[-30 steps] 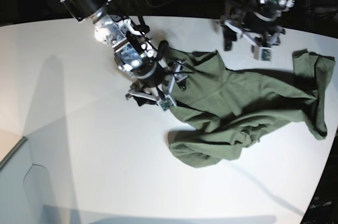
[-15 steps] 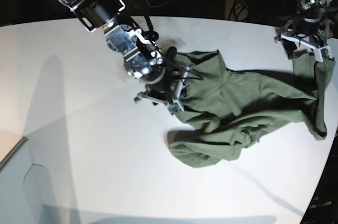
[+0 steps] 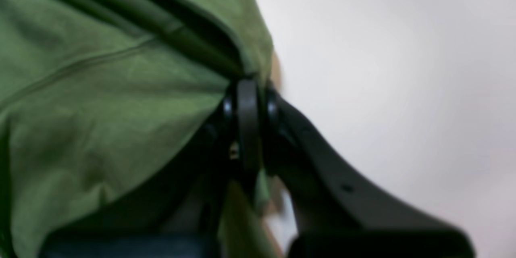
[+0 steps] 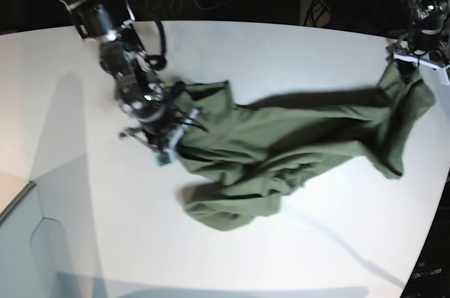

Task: Layout the t-shirt on the table in an organized manner, then fold the t-shirt properly
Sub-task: 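Grasp the shirt edge with the right gripper and pull it apart, then lift the shirt with both grippers and lay it flat on the table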

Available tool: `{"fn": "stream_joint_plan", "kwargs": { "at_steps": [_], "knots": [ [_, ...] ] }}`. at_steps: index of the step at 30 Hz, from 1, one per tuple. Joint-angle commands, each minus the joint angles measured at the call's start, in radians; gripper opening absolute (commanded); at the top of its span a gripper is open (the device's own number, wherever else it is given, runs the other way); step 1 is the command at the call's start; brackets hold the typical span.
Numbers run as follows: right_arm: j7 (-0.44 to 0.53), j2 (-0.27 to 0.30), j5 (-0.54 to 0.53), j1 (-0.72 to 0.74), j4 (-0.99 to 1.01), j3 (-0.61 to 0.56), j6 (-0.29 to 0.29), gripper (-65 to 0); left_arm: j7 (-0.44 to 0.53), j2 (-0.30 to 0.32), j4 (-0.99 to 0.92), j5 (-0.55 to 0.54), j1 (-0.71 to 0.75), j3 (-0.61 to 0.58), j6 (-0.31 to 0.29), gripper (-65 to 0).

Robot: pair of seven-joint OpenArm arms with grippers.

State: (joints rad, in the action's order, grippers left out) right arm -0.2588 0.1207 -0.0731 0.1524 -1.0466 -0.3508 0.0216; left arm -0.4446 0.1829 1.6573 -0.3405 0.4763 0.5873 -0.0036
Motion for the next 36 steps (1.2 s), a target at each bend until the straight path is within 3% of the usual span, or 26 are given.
{"fn": "stream_joint_plan", "kwargs": {
  "at_steps": [1, 6, 13, 23, 36],
  "knots": [
    [-0.006, 0.015, 0.005, -0.026, -0.060, 0.023, -0.015, -65.0, 0.011, 0.010, 0.014, -0.024, -0.003, 0.004, 0.004, -18.5],
    [-0.006, 0.043, 0.008, -0.110, -0.202, 0.121, -0.015, -65.0, 0.005, 0.011, -0.032, -0.113, -0.050, -0.062, 0.004, -18.5],
    [-0.006, 0.064, 0.008, -0.153, -0.229, 0.158, -0.015, -65.0, 0.011, 0.010, -0.065, -0.110, -0.081, -0.148, 0.007, -18.4],
    [-0.006, 0.073, 0.008, -0.181, -0.231, 0.158, -0.015, -65.0, 0.013, 0.013, -0.222, -0.113, -0.132, -0.074, 0.006, -18.4],
    [-0.006, 0.076, 0.008, -0.211, -0.232, 0.158, -0.016, -65.0, 0.007, 0.011, -0.268, -0.113, -0.196, -0.079, 0.006, -18.9]
  ]
}}
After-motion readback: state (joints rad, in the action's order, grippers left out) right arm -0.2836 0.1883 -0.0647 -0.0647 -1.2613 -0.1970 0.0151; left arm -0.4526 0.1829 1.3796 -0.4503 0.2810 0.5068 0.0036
